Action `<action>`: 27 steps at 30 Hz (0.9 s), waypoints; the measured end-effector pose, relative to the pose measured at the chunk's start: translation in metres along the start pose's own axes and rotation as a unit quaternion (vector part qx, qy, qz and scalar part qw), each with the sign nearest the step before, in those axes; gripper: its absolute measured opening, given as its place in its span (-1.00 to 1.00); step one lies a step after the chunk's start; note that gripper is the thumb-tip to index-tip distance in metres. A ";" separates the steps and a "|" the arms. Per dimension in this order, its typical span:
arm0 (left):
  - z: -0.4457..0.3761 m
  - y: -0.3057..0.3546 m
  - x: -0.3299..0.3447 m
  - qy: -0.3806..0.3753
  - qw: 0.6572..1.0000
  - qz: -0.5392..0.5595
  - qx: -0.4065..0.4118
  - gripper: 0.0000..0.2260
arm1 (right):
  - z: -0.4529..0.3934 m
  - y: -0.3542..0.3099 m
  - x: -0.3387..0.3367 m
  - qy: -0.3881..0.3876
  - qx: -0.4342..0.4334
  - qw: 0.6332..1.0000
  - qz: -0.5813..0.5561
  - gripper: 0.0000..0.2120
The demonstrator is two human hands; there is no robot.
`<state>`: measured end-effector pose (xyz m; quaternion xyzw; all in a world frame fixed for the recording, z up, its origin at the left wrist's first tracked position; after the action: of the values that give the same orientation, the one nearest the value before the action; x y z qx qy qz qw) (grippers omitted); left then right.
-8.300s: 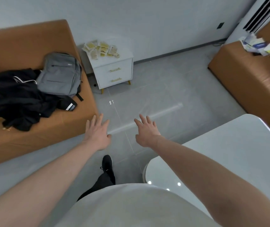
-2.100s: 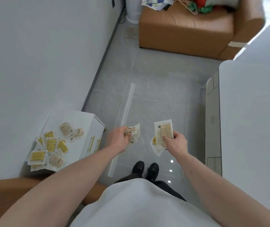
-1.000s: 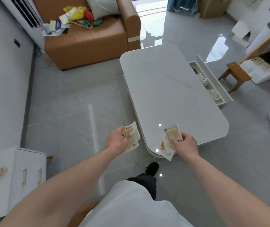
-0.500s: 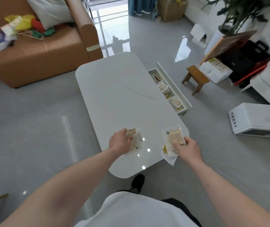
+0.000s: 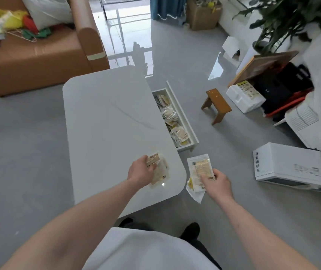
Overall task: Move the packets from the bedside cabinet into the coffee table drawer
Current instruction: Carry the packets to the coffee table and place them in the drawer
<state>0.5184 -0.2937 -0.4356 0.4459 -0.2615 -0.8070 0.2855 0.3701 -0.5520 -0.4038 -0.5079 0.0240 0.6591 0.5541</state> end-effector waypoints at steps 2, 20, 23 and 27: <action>0.004 0.009 0.015 0.023 0.999 0.016 -0.023 -0.85 | -0.025 0.015 -0.025 -0.018 -0.010 1.000 0.021 -0.89; -0.118 0.115 0.090 0.099 0.984 0.102 -0.111 -0.81 | -0.249 -0.037 -0.145 -0.094 -0.118 0.982 0.110 -0.95; -0.153 0.150 0.103 0.081 0.989 0.075 -0.100 -0.86 | -0.284 -0.045 -0.169 -0.087 -0.100 0.985 0.110 -0.97; -0.193 0.184 0.123 0.059 0.988 0.096 -0.103 -0.91 | -0.334 -0.060 -0.186 -0.106 -0.103 0.982 0.114 -0.97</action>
<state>0.6739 -0.5401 -0.4705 0.4338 -0.2012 -0.7706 0.4214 0.6061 -0.8584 -0.4039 -0.4834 -0.0453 0.7672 0.4192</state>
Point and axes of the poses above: each hand's wrist, its own z-axis away from the middle knuckle, its own x-axis out of the palm, y = z × x, the point moved 5 cm from there along -z, towards the middle knuckle, and after that the axes turned 10 degrees about z, right-handed, at the moved point
